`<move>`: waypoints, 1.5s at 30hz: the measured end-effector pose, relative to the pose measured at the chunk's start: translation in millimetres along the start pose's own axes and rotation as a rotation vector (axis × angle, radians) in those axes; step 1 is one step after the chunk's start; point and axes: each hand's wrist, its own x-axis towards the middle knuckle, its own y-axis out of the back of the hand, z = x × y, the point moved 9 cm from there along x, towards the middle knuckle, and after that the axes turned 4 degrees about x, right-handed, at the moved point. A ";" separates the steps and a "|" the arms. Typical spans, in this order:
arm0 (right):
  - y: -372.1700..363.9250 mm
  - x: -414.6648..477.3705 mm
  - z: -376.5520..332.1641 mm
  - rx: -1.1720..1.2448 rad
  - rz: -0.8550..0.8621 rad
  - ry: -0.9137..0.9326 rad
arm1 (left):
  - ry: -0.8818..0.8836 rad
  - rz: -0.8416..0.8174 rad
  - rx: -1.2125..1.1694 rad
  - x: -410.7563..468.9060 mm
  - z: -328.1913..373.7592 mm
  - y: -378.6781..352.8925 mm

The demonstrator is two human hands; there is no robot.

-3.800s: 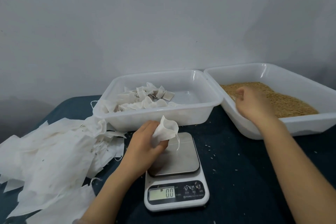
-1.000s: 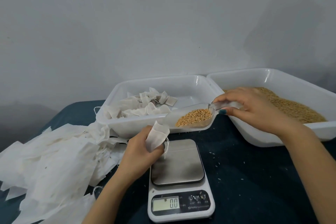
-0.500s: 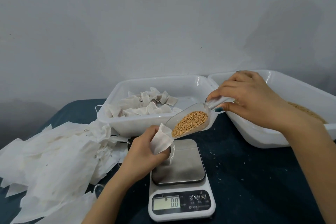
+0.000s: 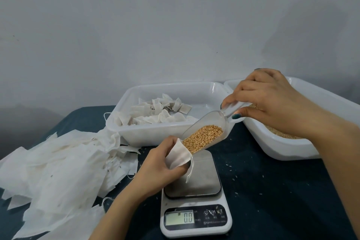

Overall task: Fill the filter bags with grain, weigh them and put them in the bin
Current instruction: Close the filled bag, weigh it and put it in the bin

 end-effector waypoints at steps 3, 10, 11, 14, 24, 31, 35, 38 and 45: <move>2.8 1.1 -0.8 -0.023 0.006 0.008 | 0.009 -0.014 -0.024 -0.1 0.9 -1.3; 5.9 2.7 -5.6 -0.073 0.009 0.048 | 0.029 -0.027 -0.074 -2.4 6.0 -5.4; 7.9 3.2 -6.2 -0.080 0.022 0.051 | 0.029 -0.025 -0.077 -2.5 6.6 -5.4; 10.6 5.6 -9.6 -0.090 0.042 0.064 | 0.034 -0.021 -0.084 -2.7 7.4 -4.5; 12.3 1.8 -0.5 -0.069 0.072 0.039 | 0.055 -0.014 -0.136 -2.5 7.2 -2.5; -1.0 -8.3 14.3 0.039 0.105 -0.057 | 0.036 0.054 -0.150 -3.7 9.9 6.1; -17.2 -22.1 25.0 0.203 0.107 -0.182 | 0.036 0.087 -0.235 -2.9 8.4 13.0; -32.8 -34.8 25.4 0.374 0.159 -0.269 | 0.012 0.132 -0.286 -3.0 12.1 17.4; -57.5 -56.7 26.0 0.594 0.326 -0.471 | -0.006 0.166 -0.376 -1.1 11.3 21.1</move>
